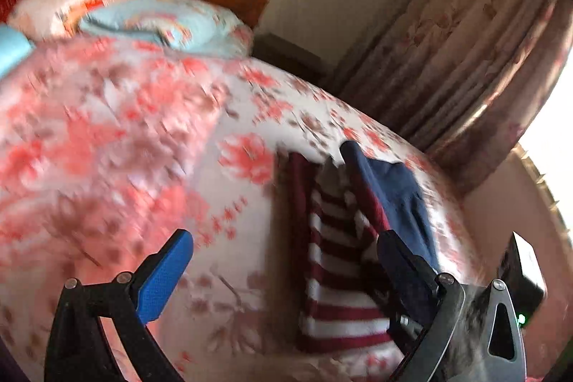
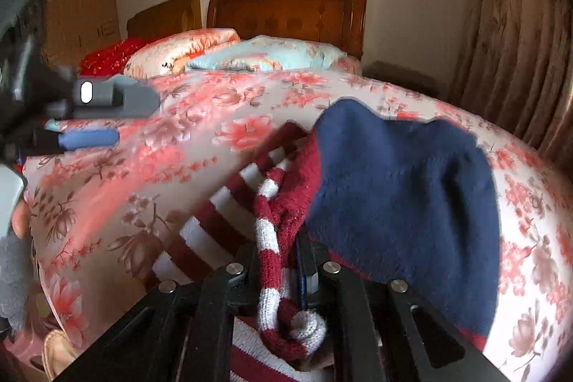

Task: Fold small clothes

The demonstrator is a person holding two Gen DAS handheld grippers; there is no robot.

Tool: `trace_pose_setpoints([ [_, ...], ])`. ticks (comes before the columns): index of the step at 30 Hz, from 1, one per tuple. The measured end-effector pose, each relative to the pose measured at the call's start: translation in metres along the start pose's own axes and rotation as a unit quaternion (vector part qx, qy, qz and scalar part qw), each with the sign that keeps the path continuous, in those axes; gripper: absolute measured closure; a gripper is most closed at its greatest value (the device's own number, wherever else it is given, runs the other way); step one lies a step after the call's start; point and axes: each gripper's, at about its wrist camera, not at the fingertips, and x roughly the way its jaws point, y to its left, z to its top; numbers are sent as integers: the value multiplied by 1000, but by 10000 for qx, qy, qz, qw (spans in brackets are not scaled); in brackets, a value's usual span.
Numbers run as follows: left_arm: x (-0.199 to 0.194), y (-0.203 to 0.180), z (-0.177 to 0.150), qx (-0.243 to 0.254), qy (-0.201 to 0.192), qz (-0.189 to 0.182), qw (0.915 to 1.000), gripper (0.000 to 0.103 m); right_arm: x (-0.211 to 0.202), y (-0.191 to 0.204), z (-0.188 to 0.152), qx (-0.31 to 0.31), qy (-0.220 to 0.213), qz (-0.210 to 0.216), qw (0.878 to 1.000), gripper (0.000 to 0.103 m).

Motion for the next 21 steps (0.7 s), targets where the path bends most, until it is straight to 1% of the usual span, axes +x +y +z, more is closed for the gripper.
trace_pose_setpoints([
  [1,3,0,-1,-104,111,-222,9996,0,-2,-2,3,14,-27,-2,10000,91],
  [2,11,-1,0,-239,255,-587,9977,0,-3,-5,6,39,-41,-4,10000,91],
  [3,15,-3,2,-312,344,-803,9957,0,-5,-7,6,42,-49,-4,10000,91],
  [5,31,-13,7,-456,692,-1268,9885,0,-11,-5,3,-15,-86,-24,10000,91],
  [7,50,-29,12,-387,1042,-1566,9814,0,-18,-2,-3,-148,-121,-78,9998,91],
  [8,60,-38,15,-308,1169,-1615,9794,0,-20,-1,-5,-212,-138,-114,9996,91],
  [10,80,-53,20,-174,1334,-1391,9811,0,-20,3,-6,-305,-152,-193,9992,91],
  [11,87,-59,22,-124,1413,-1370,9804,0,-19,5,-6,-349,-131,-223,9991,91],
  [13,104,-71,23,16,1637,-1240,9787,0,-17,9,-7,-444,-32,-192,9988,86],
  [14,112,-75,23,100,1719,-1078,9791,0,-19,10,-7,-489,34,-99,9987,82],
  [16,119,-81,22,294,1753,-876,9802,0,-24,12,-9,-581,132,125,9981,80],
  [17,119,-82,21,361,1718,-831,9810,0,-30,11,-11,-638,155,180,9977,79],
  [18,117,-82,19,407,1695,-811,9814,0,-36,7,-14,-629,144,354,9973,78],
  [20,114,-83,16,527,1657,-783,9817,0,-59,-8,-22,-432,21,752,9962,77],
  [21,113,-83,15,567,1632,-781,9819,0,-70,-17,-26,-316,-74,810,9962,77],
])
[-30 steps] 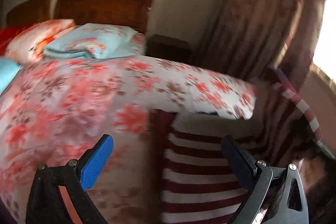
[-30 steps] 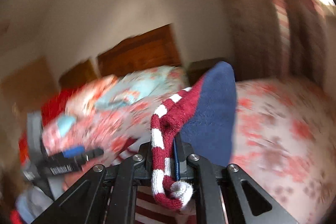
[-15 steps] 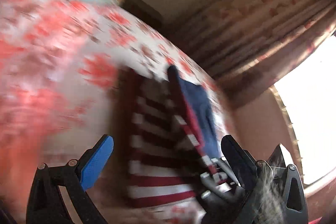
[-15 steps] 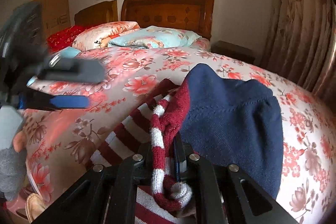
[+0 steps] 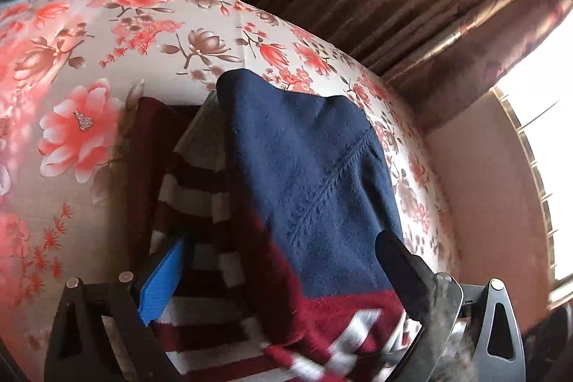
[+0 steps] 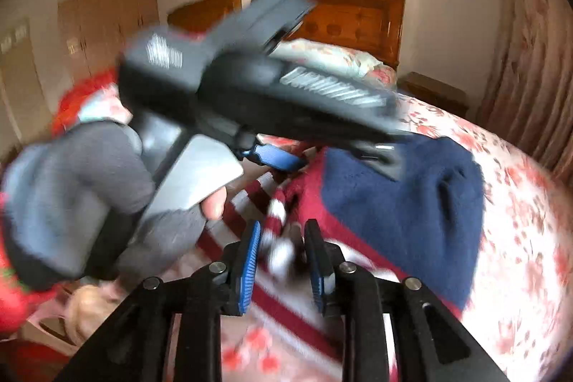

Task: Fold small clothes

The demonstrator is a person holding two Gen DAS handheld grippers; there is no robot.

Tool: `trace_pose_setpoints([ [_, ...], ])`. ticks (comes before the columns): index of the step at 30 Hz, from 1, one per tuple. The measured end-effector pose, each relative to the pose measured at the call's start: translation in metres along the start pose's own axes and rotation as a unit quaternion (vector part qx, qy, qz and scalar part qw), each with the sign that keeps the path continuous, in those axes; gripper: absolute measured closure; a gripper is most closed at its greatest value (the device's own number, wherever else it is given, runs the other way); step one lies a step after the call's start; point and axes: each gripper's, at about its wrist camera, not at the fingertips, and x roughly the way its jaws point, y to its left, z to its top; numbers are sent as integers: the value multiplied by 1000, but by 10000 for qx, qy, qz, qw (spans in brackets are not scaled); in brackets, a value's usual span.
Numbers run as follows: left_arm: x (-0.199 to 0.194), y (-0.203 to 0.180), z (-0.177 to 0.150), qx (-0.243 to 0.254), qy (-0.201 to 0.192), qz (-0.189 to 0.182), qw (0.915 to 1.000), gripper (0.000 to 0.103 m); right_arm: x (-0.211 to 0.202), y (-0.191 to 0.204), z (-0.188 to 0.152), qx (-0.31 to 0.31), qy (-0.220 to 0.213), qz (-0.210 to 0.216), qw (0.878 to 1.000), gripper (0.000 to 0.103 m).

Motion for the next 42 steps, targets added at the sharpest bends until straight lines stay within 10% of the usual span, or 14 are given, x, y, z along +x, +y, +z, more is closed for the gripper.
trace_pose_setpoints([
  [11,-20,3,-8,335,-447,70,9984,0,-77,-107,-79,2114,-382,-604,9748,73],
  [16,-64,-12,-2,744,-949,-34,9927,0,-62,-99,-76,1893,-111,-382,9811,73],
  [20,-59,20,5,601,-890,643,9921,0,-48,-92,-74,1950,-70,-192,9806,73],
  [25,-58,56,-9,-198,-653,-61,9977,0,-48,-84,-72,1816,-72,-232,9831,73],
  [32,-67,24,-44,-135,-672,-535,9962,0,-35,-15,-53,-214,193,-724,9970,73],
  [38,-72,37,-70,-618,-440,-498,9959,0,4,42,-47,-2290,293,-1899,9543,73],
  [42,-76,55,-81,-980,-429,-655,9921,0,25,62,-40,-2899,373,-1821,9388,73],
])
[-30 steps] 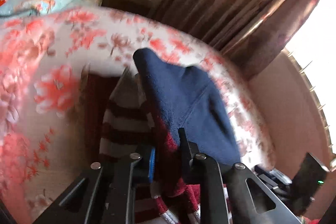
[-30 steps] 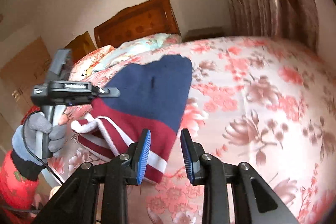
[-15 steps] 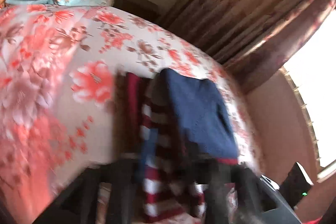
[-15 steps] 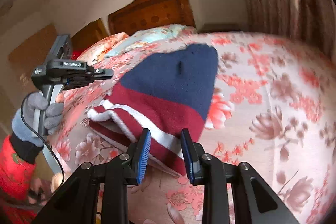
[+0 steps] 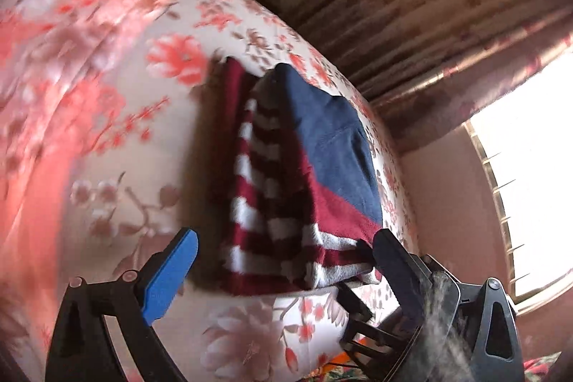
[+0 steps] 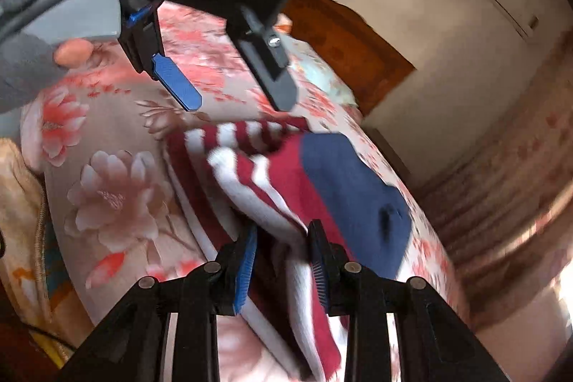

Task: Fold small clothes

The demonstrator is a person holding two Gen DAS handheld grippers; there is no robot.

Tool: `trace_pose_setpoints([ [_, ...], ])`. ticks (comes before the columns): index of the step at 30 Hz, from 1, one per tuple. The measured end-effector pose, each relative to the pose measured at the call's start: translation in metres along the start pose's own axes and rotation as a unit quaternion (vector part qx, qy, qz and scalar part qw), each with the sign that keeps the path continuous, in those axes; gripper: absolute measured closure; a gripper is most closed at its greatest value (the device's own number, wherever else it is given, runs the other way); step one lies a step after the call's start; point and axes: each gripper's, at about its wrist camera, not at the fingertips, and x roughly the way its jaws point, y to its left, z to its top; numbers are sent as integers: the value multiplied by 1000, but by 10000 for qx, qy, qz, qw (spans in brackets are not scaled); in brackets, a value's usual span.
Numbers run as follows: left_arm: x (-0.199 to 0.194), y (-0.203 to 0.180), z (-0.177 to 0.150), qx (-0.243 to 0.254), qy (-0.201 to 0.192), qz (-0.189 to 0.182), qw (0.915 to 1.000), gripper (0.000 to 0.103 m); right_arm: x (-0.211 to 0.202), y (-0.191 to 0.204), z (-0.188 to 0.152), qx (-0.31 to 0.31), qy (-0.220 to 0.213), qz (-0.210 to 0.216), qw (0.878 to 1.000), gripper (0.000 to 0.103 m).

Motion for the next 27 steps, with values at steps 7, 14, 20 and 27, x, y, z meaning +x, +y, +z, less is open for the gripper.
trace_pose_setpoints([
  [7,2,2,-2,-126,234,-280,9993,0,12,5,12,-187,-214,261,9993,92],
  [14,36,-26,18,-5,567,-349,9978,0,-10,-20,4,190,-643,150,9976,96],
  [20,60,-53,39,282,695,202,9970,0,-9,-29,3,441,-723,200,9962,96],
  [27,19,-72,26,652,227,818,9943,0,-4,-47,2,921,-721,437,9922,95],
])
